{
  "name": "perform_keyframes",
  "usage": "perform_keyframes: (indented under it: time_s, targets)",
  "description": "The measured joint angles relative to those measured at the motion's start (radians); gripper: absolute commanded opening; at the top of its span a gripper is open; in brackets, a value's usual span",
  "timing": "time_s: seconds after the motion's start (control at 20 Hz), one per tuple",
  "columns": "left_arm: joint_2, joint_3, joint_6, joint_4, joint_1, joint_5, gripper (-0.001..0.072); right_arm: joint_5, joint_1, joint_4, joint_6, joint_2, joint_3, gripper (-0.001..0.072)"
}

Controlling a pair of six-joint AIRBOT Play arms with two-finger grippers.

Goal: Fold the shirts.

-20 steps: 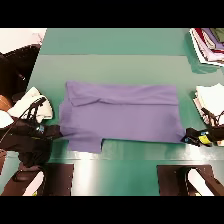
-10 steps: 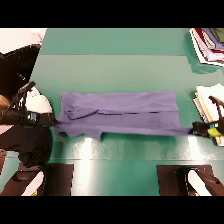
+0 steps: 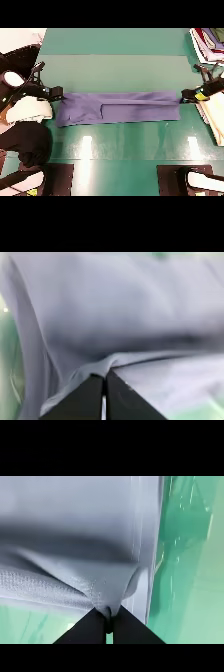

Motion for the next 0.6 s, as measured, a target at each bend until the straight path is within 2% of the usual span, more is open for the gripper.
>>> perform_keyframes:
  time_s: [0.05,0.1,0.15,0.2,0.25,0.3,0.4,0.5,0.55,0.6]
  targets:
    - [-0.026,0.009,0.003,0.000,0.000,0.023,0.0025,-0.007,0.002,0.014,0.000,-0.042,0.035,0.0286]
    - [-0.048,0.016,0.003,0.002,0.000,0.047,0.0026,-0.012,-0.003,0.032,-0.002,-0.084,0.070,0.0369]
    - [-0.062,0.020,0.004,0.001,0.002,0.063,0.0027,-0.015,-0.011,0.064,-0.006,-0.118,0.098,0.0386]
    - [-0.073,0.025,0.005,-0.003,0.002,0.074,0.0125,-0.017,-0.020,0.108,-0.016,-0.149,0.125,0.0390]
    - [-0.081,0.031,0.006,-0.005,0.002,0.076,0.0457,-0.017,-0.032,0.153,-0.027,-0.171,0.142,0.0389]
    - [-0.086,0.041,0.006,-0.009,0.001,0.073,0.0720,-0.016,-0.051,0.190,-0.041,-0.188,0.153,0.0389]
    - [-0.093,0.060,0.007,-0.010,0.001,0.050,0.0720,-0.007,-0.092,0.251,-0.067,-0.197,0.147,0.0392]
    - [-0.097,0.078,0.010,-0.012,0.001,0.026,0.0714,0.005,-0.135,0.283,-0.093,-0.187,0.108,0.0577]
    - [-0.098,0.085,0.010,-0.013,0.001,0.011,0.0477,0.005,-0.159,0.295,-0.102,-0.179,0.081,0.0578]
    - [-0.098,0.091,0.010,-0.018,0.002,0.000,0.0187,0.010,-0.182,0.303,-0.113,-0.171,0.047,0.0579]
